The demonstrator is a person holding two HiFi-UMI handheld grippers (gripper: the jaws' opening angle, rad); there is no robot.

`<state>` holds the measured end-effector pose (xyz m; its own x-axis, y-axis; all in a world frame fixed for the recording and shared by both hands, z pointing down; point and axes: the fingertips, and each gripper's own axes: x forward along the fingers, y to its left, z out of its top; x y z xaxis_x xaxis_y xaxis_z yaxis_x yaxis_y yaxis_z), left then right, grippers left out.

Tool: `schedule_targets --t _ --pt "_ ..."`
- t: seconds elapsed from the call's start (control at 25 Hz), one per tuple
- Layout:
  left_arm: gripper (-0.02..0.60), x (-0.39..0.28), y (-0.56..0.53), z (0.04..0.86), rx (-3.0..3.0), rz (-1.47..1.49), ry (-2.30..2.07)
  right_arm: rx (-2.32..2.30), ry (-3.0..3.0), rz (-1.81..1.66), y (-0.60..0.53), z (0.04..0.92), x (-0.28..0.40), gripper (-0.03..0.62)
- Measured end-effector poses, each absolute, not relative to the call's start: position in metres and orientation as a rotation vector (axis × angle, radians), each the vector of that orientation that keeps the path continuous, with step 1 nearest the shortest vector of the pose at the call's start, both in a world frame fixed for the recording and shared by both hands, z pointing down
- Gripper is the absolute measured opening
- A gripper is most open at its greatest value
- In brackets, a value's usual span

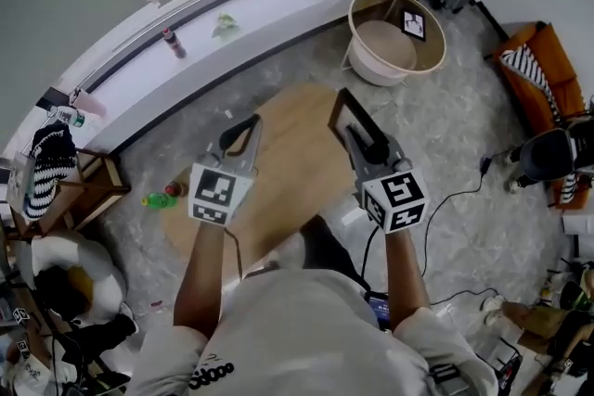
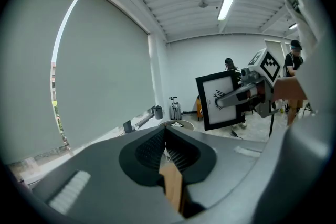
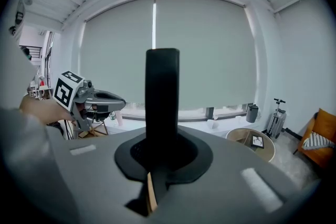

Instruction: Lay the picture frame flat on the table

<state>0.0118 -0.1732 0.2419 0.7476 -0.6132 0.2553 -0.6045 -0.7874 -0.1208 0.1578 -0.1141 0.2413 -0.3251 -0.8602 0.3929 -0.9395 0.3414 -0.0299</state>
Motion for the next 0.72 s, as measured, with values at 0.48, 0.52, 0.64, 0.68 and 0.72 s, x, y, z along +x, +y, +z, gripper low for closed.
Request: schedule_targets --t 0.48,0.52,0.64,0.68,0.72 --pt "0.011 0.019 -0.214 0.315 -2.97 -0.526 1.156 1.498 -2.34 0.467 -0.174 0.309 0.161 0.015" --pt "0.011 0.018 -0.215 0.322 -2.979 -0.539 1.165 1.494 -2.343 0.476 -0.177 0.314 0.162 0.015" --pt "0.011 0.014 -0.221 0.344 -3.003 -0.582 1.204 1.476 -2.342 0.52 -0.187 0.334 0.163 0.015" --pt "0.011 0.012 -0.223 0.351 -3.01 -0.596 1.222 1.468 -2.342 0.539 -0.19 0.341 0.163 0.015" --pt "0.011 0.011 -0.225 0.358 -3.017 -0.609 1.241 1.458 -2.341 0.559 -0.192 0.349 0.164 0.015"
